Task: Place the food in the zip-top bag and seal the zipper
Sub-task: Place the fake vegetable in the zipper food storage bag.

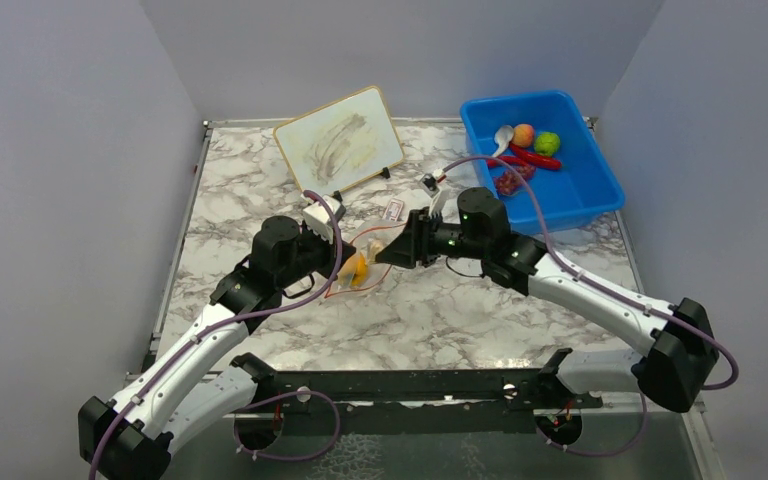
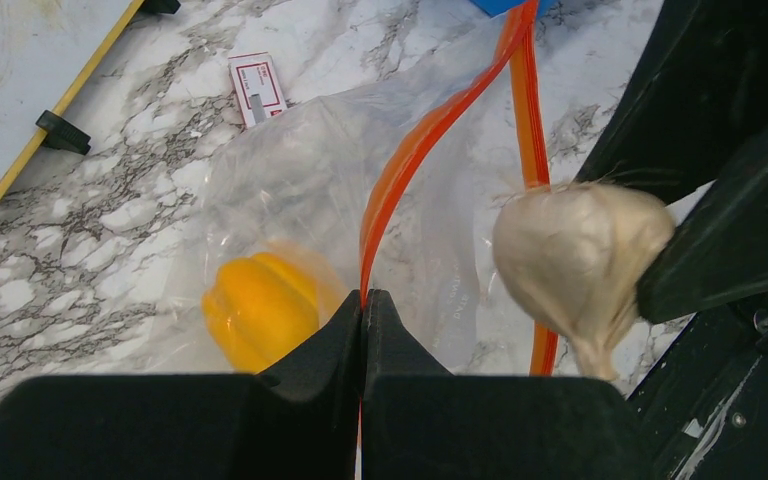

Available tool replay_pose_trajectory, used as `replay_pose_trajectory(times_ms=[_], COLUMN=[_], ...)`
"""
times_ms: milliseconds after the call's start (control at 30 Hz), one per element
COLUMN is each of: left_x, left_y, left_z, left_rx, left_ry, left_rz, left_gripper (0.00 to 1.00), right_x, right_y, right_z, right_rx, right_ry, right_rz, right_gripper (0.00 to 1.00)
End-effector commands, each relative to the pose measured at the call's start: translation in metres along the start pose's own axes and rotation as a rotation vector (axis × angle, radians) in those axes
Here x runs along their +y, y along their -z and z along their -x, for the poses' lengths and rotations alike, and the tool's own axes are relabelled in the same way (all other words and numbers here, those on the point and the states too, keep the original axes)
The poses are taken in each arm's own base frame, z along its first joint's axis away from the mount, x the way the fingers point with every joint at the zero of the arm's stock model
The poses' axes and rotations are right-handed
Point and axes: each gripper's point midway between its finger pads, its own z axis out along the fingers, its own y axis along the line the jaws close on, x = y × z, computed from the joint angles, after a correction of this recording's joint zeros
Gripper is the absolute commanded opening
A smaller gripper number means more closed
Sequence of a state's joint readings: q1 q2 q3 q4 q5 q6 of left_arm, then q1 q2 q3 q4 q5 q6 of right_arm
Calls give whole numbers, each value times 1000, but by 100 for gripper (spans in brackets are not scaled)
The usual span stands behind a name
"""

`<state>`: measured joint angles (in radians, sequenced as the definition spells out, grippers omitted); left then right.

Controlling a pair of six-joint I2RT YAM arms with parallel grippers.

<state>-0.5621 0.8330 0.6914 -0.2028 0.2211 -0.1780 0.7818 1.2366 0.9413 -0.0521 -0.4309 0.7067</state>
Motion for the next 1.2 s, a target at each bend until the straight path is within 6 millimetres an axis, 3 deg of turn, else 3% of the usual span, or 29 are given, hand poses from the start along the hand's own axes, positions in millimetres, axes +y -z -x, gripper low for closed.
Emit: replay_pose_trajectory(times_ms=[0,133,267,367,700,1067,1167], left_x=[-5,-5,-8,-10,-11,-9,-7], left_y=[-1,1,1,2,3,3,3], left_z=[6,7,7,7,8,9,8], left_rx=[-25,-30,-29,-31,-34,-39,-37], left_ry=[3,3,3,3,1,-1,-3], left_rz=[-31,-32,-50,-57,-62,-49,-37], left_gripper=[0,0,0,0,0,0,0], right_x=[-8,-23,-53,-61,-52,-28,-17], right_y=[-16,-23,-25,-26,-27,-21,-16], right_z=[-3,-8,-15,-19,-13,-2,10], right_rx=[10,19,39,56,40,23,11], right_ry=[-6,14,33,39,55,143,208], right_rz=[-50,-110,-241,-270,-237,-136,-119], right_gripper=[24,28,37,43,68,68,67])
